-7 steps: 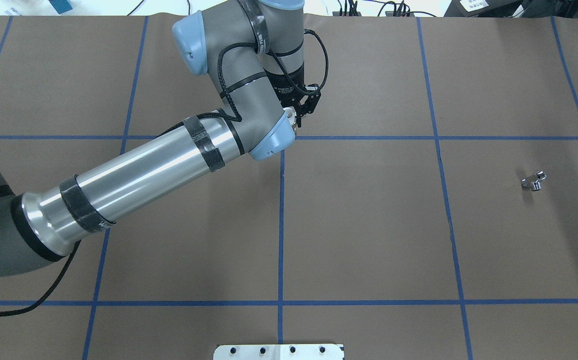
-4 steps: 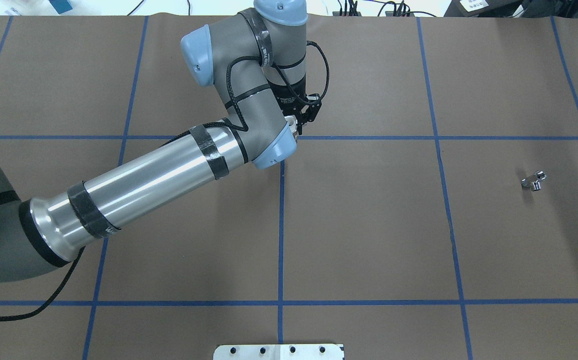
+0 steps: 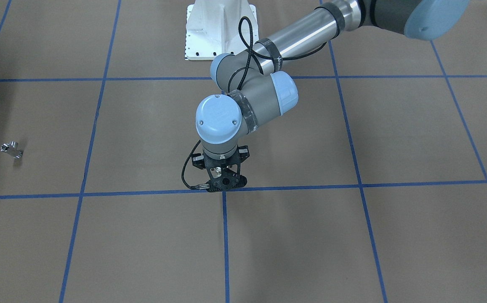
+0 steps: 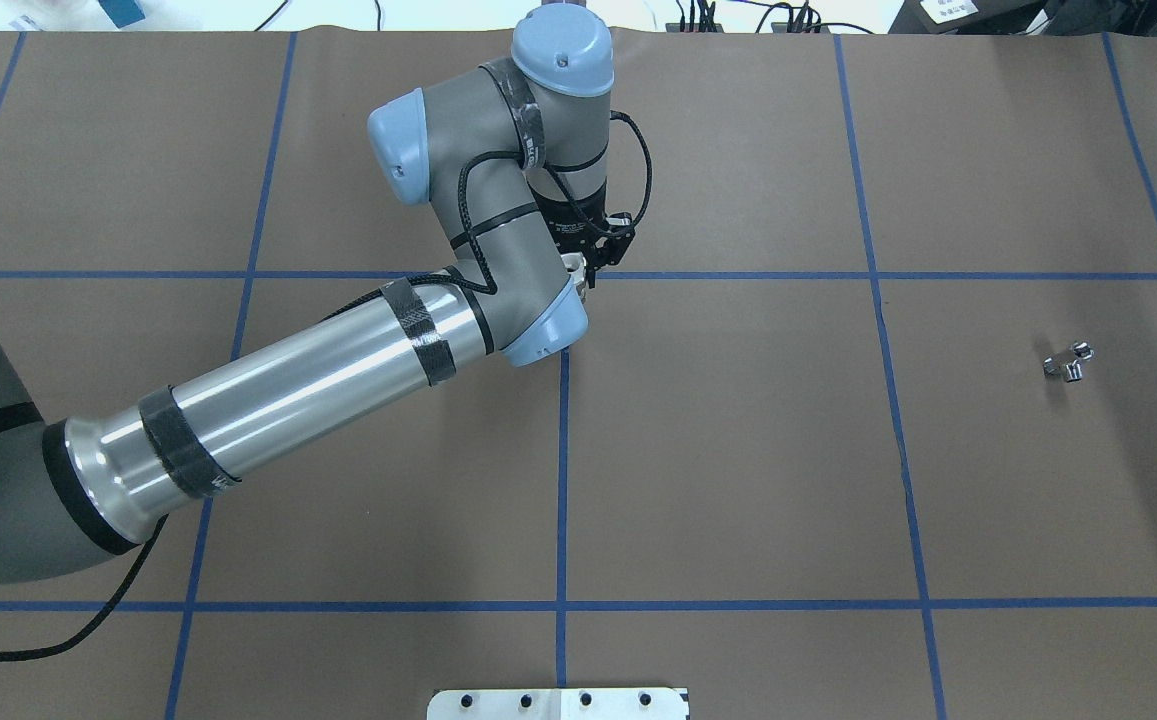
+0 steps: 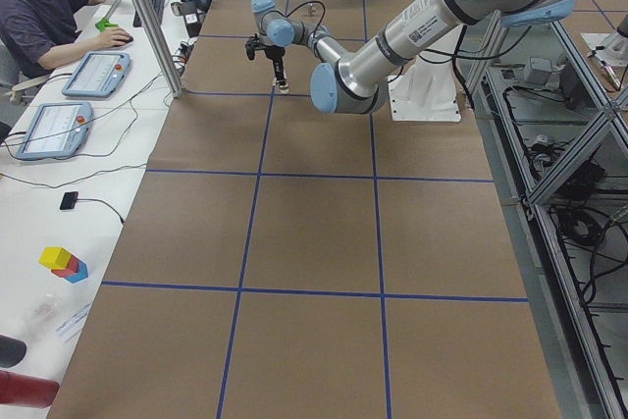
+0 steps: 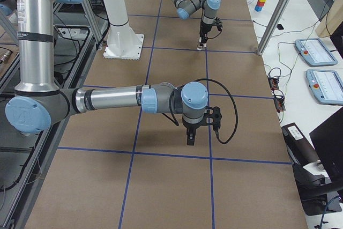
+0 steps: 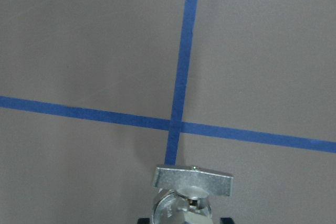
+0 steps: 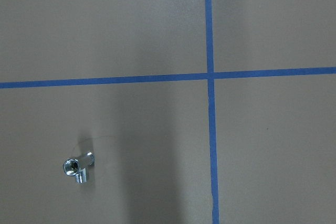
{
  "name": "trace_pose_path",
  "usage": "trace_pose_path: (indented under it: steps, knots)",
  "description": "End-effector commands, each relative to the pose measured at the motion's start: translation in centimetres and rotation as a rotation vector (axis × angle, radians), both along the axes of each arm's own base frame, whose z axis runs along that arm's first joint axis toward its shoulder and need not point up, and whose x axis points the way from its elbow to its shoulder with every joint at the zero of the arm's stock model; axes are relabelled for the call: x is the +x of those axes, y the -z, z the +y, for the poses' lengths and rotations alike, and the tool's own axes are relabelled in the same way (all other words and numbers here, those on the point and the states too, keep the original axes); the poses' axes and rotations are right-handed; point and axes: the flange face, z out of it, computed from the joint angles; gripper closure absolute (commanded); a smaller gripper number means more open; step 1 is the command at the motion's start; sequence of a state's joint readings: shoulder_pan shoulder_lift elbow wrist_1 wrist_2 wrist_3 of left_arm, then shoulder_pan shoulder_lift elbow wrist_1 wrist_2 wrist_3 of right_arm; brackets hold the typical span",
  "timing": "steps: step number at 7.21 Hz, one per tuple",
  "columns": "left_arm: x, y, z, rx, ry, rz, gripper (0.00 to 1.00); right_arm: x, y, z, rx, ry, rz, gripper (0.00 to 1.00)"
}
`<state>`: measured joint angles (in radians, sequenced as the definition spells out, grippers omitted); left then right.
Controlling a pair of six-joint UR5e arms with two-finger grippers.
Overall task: Assemble PPR valve and pipe with both arms
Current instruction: 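Lower the valve upright onto the table center with the left gripper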
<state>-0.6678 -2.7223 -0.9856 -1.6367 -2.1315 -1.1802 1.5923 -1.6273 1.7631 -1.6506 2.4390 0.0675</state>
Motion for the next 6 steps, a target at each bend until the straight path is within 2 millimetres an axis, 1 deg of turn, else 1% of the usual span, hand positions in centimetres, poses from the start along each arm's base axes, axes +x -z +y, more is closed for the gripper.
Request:
trace_pose_path:
  steps: [1, 4, 5, 6]
  knots:
    - [-0.02, -0.42, 0.06, 0.001, -0.001, -0.002, 1.00, 0.00, -0.12, -0.05, -0.002, 0.000, 0.000, 0.00]
    - [0.33, -0.30, 0.44, 0.007, -0.005, 0.009, 1.00, 0.01, -0.20, -0.05, -0.003, 0.001, 0.002, 0.00]
    - [0.51, -1.14, 0.63, 0.004, -0.006, 0.007, 1.00, 0.01, -0.20, -0.05, -0.003, 0.001, 0.002, 0.00]
    - [0.49, -1.05, 0.65, 0.007, -0.008, 0.010, 1.00, 0.01, -0.28, 0.01, -0.004, 0.001, 0.002, 0.00]
